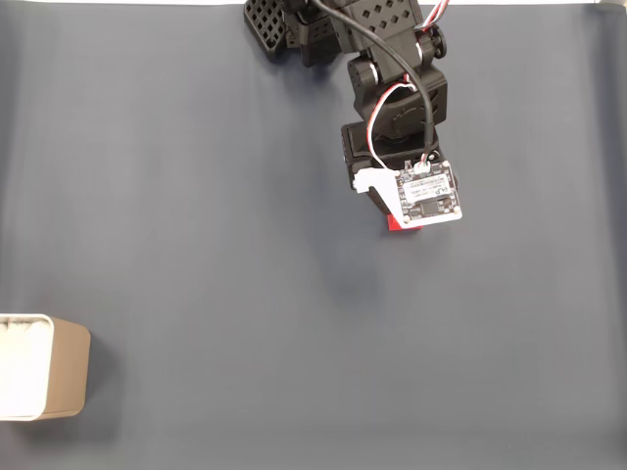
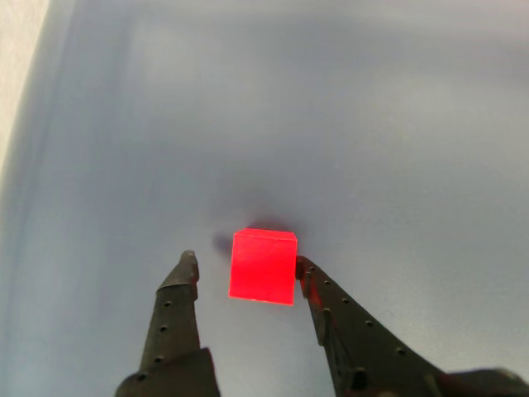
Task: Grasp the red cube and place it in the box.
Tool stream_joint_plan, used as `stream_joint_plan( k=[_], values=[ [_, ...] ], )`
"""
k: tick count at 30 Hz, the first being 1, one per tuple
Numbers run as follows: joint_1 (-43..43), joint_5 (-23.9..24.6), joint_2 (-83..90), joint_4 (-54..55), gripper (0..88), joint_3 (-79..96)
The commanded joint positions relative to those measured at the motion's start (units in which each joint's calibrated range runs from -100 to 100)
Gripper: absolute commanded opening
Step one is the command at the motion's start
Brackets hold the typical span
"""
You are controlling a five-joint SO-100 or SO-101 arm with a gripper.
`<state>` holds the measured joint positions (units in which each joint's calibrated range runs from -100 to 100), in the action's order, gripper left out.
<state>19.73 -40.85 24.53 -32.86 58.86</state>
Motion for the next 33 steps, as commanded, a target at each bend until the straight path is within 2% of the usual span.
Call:
stream_joint_plan(
  k=[1, 12, 24, 33],
  values=[
    [-0.13, -0.24, 2.76, -0.34, 24.1, -3.11],
    [0.08, -0.93, 1.81, -0.67, 18.9, -3.2],
    [0.37, -1.9, 1.46, -1.73, 6.8, -3.48],
    [0.15, -2.25, 1.46, -2.88, 4.7, -4.21]
  ],
)
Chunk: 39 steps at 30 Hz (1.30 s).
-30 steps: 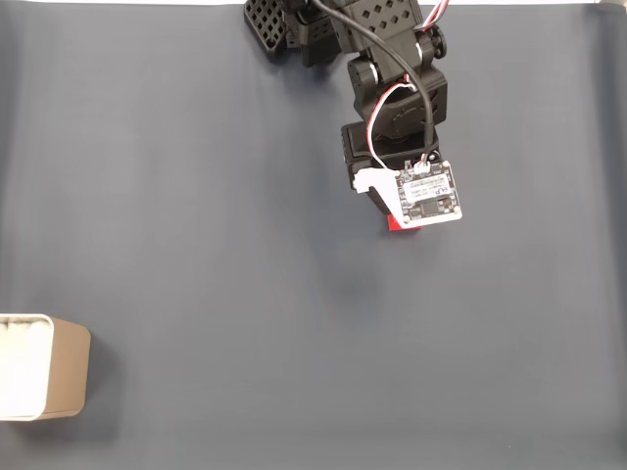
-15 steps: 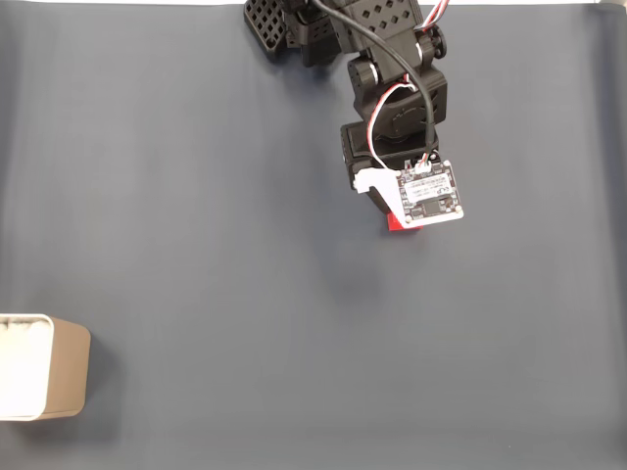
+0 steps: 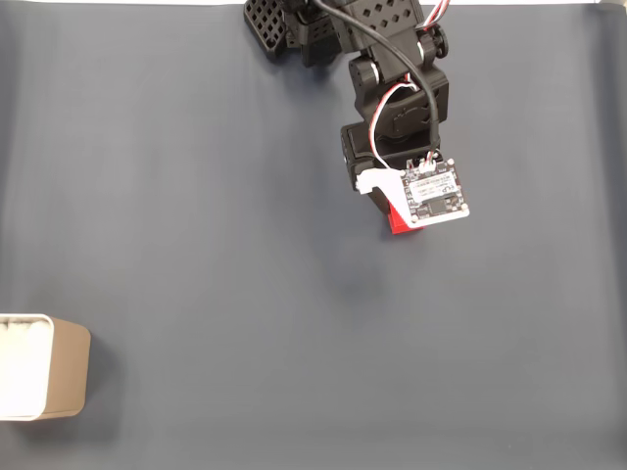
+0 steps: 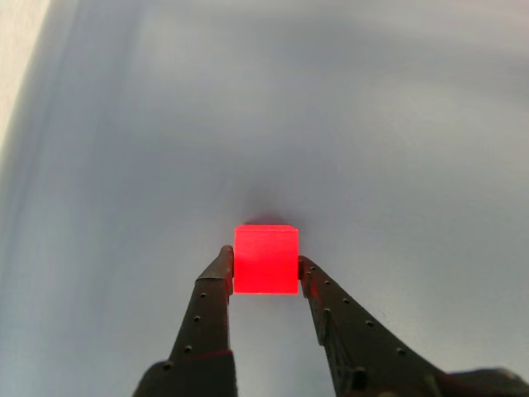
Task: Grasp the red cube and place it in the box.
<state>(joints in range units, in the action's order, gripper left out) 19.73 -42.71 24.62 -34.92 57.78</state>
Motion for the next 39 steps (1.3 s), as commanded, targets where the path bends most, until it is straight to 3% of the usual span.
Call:
stream_joint_plan(
  k=[1, 10, 23, 39],
  values=[
    [0.08, -0.44, 1.55, -1.22, 4.6, -3.3],
    [-4.39, -2.74, 7.96, -11.06, 3.7, -9.87],
    [-18.88, -8.94, 17.06, -23.19, 4.0, -17.9],
    [-32.66, -10.89, 11.34, -30.24, 3.5, -39.07]
  ],
)
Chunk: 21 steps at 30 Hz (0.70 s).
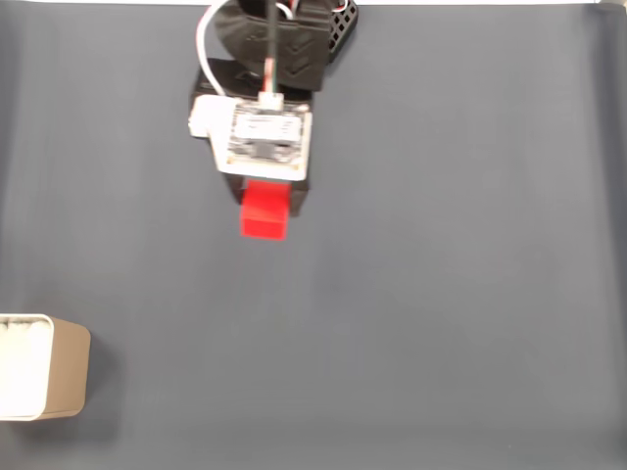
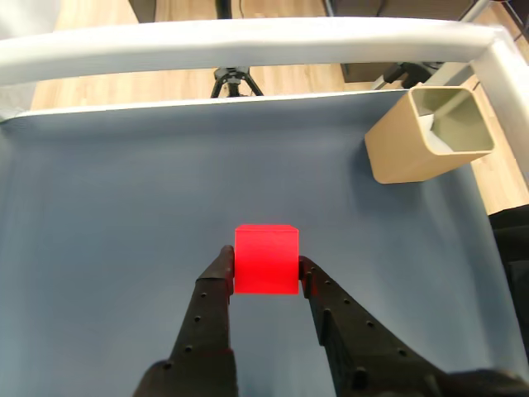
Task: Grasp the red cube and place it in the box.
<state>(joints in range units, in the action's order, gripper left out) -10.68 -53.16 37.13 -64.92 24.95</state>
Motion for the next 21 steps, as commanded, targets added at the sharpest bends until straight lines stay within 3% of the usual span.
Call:
stream_joint_plan(
  k=[1, 21],
  values=[
    [-2.88, -0.44, -2.2, -0.25, 3.4, -7.89],
    [-9.77, 1.32, -29.15, 0.0, 2.8, -39.19]
  ],
)
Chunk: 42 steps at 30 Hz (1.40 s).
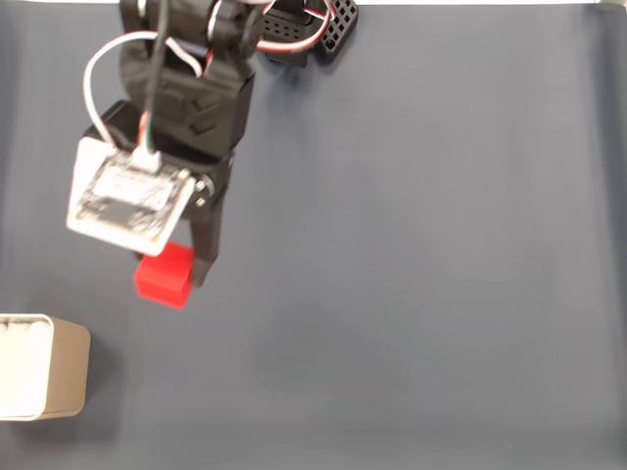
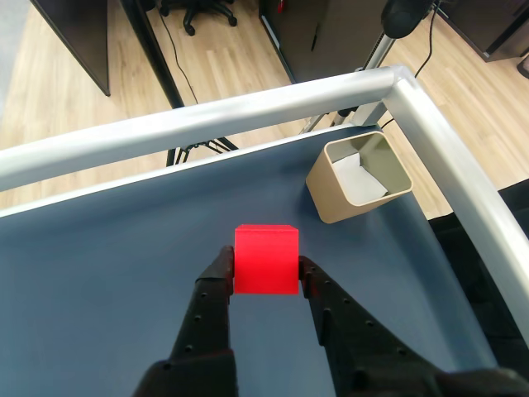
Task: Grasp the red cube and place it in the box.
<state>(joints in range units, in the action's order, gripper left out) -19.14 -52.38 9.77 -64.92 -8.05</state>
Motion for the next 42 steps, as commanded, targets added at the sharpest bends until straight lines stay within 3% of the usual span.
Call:
stream_joint_plan(
  k=[1, 42],
  values=[
    [-1.67, 0.59, -3.1, 0.0, 2.8, -7.74],
    [-11.12, 1.81, -36.55, -0.08, 3.0, -49.8]
  ],
)
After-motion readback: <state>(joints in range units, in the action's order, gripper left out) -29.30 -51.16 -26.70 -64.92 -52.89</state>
